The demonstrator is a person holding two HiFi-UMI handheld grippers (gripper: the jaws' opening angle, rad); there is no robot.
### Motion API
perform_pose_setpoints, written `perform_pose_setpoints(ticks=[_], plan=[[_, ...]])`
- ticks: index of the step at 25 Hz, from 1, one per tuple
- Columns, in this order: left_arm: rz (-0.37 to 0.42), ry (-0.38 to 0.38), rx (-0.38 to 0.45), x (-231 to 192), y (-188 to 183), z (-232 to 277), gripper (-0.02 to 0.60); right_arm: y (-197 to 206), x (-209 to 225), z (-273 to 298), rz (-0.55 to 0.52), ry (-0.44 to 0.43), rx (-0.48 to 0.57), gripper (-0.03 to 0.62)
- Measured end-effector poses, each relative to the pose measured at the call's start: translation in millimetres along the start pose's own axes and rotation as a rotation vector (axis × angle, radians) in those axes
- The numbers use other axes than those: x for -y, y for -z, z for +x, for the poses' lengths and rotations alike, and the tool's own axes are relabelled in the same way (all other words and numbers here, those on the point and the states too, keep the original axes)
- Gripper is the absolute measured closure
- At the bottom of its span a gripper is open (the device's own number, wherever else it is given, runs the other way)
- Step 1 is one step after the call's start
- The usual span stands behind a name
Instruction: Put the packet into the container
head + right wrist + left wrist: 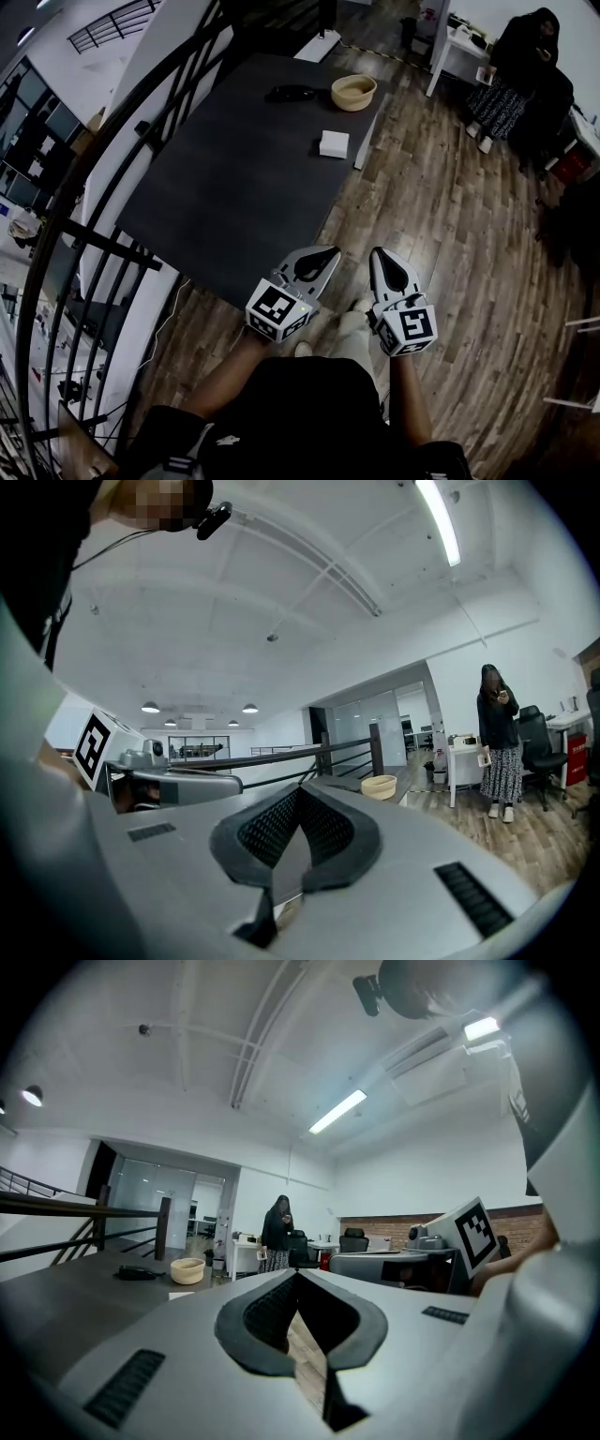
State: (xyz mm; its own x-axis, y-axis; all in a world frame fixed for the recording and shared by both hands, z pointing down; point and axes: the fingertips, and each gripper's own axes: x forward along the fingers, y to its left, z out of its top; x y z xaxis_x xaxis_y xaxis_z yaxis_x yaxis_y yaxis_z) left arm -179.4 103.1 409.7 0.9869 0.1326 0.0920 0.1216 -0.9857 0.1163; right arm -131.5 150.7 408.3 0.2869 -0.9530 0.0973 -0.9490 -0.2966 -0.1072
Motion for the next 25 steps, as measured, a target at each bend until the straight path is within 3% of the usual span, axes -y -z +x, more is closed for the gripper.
perform_pose_setpoints(ticks=[16, 25], plan=[[-0.039, -0.131, -0.014, -63.9, -16.8, 162.6, 0.577, -27.6, 162.0, 93.0, -0.009, -0.112, -0.042, 0.591], [-0.040, -0.206, -0.008, -85.0, -23.5, 219.0, 0.577, -40.1, 236.0, 115.1, -0.024, -0.141, -0.041, 0.591]])
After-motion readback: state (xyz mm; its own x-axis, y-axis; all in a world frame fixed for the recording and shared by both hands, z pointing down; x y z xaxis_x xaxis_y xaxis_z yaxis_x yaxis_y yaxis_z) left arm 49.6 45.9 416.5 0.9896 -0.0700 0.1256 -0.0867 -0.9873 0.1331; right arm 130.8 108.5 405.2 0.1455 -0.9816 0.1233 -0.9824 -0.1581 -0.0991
